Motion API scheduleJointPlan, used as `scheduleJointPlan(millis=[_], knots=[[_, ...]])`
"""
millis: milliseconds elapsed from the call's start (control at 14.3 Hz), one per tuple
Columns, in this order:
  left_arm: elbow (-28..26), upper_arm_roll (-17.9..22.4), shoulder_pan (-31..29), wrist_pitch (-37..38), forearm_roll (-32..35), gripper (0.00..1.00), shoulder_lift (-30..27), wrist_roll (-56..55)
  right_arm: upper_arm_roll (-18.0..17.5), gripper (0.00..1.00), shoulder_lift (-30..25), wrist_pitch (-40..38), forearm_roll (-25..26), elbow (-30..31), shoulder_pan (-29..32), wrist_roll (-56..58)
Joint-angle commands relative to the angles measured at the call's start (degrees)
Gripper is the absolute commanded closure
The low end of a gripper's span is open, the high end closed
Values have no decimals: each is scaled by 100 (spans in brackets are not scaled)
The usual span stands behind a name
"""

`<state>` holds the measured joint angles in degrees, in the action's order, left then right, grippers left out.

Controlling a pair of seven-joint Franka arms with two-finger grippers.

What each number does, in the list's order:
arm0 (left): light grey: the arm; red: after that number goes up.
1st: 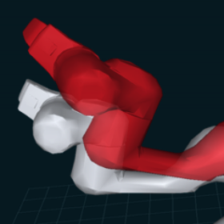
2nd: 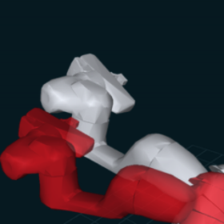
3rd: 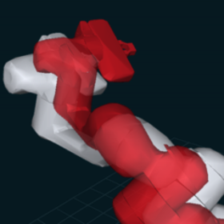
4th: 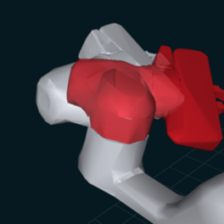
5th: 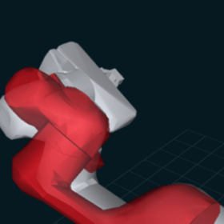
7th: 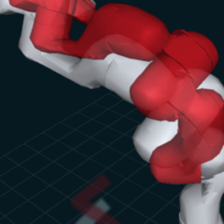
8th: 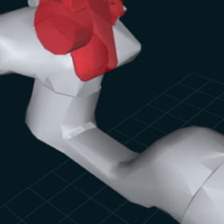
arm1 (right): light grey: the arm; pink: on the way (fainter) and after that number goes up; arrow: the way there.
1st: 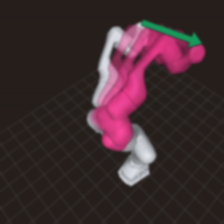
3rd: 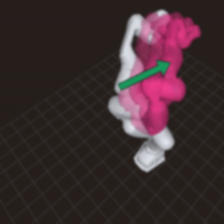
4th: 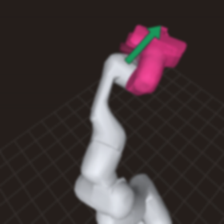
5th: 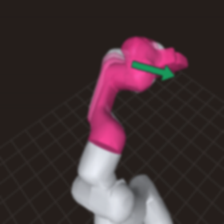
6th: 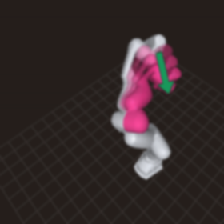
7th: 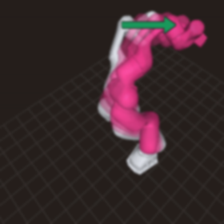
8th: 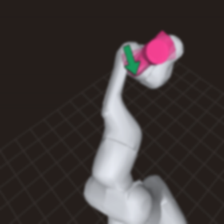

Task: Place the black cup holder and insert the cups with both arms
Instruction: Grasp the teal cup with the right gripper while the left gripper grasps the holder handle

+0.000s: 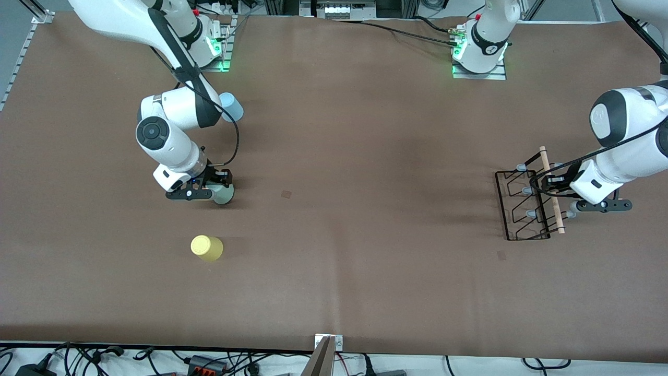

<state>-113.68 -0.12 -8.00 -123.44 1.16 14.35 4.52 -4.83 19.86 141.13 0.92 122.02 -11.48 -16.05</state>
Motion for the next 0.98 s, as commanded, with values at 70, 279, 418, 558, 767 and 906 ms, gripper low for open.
scheduleJointPlan(millis=[70,279,418,558,767,906], knots=[[-5,-14,0,4,-11,88,42,13,35,93,-622,-1076,48,-267,-47,-56],[30,-32,0,13,-20,96,24,5,26,93,-1132,-1674,57,-266,-47,-39],[283,-93,53,336,-20,96,-11,-22,26,93,-1484,-2079,57,-266,-47,-21],[801,-268,202,1125,-20,96,-20,-48,17,93,-1765,-2413,57,-266,-47,-65],[1417,-812,500,2024,-28,95,-20,-83,0,93,-2029,-2607,57,-293,-65,-65],[1786,-1409,615,2079,-37,95,24,-179,8,93,-2136,-3089,57,-529,-100,-65]])
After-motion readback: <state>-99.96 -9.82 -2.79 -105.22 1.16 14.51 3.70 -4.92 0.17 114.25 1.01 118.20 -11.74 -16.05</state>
